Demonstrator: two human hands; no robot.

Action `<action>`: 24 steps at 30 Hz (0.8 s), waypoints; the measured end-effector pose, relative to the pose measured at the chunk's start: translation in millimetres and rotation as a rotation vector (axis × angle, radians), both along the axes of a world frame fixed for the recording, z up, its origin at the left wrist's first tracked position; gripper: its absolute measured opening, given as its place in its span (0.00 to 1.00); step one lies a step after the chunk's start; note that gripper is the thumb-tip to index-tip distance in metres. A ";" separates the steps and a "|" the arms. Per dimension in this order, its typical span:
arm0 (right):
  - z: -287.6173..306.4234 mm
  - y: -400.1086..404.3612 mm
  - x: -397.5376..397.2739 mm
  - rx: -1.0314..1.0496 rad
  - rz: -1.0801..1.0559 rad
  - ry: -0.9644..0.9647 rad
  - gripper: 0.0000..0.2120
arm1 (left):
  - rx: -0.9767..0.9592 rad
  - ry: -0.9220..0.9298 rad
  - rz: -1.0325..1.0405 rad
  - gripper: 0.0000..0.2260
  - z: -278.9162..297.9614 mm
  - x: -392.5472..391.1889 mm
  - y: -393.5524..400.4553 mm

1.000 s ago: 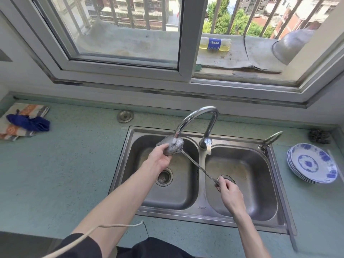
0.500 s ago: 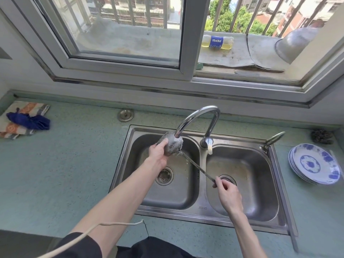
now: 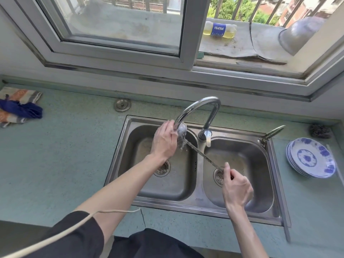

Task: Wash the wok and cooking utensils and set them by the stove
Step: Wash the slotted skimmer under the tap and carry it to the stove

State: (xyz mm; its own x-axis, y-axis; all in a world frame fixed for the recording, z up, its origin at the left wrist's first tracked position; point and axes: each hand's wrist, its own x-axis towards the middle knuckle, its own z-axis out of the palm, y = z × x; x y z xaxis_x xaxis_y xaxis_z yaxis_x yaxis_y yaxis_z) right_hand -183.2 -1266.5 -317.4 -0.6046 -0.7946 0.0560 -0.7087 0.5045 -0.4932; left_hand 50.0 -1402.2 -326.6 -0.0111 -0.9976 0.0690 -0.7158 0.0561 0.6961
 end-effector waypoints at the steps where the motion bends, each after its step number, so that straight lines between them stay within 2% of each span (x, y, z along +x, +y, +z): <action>1: 1.8 -0.2 0.2 -0.012 -0.001 -0.005 0.27 | -0.017 -0.005 -0.038 0.26 -0.5 1.5 -1.6; 5: 1.5 -0.4 2.6 -0.024 -0.009 0.010 0.26 | -0.004 -0.062 -0.176 0.27 -8.6 3.4 -4.9; 8: -0.7 -0.1 8.8 -0.004 -0.002 0.030 0.26 | 0.021 -0.113 -0.138 0.26 -12.0 -2.4 -6.4; 11: -3.0 0.6 15.7 0.016 0.001 0.030 0.24 | -0.079 -0.257 -0.170 0.22 -15.6 -4.5 -11.2; 15: -10.0 3.8 14.6 0.036 -0.026 -0.002 0.25 | -0.174 -0.427 -0.353 0.20 -15.3 0.4 -21.3; 18: -12.3 8.5 14.9 0.057 -0.040 -0.026 0.26 | -0.176 -0.352 -0.384 0.18 -20.4 3.5 -26.8; 20: -12.6 10.5 17.8 0.051 -0.035 -0.031 0.25 | -0.070 -0.256 -0.302 0.17 -21.9 -0.1 -28.5; 22: -11.1 10.6 19.3 0.039 -0.043 -0.020 0.24 | 0.167 -0.135 -0.125 0.19 -17.0 -7.1 -32.3; 24: -7.2 10.1 20.0 0.020 -0.038 0.003 0.24 | 0.423 0.000 0.100 0.25 -8.3 -9.0 -37.4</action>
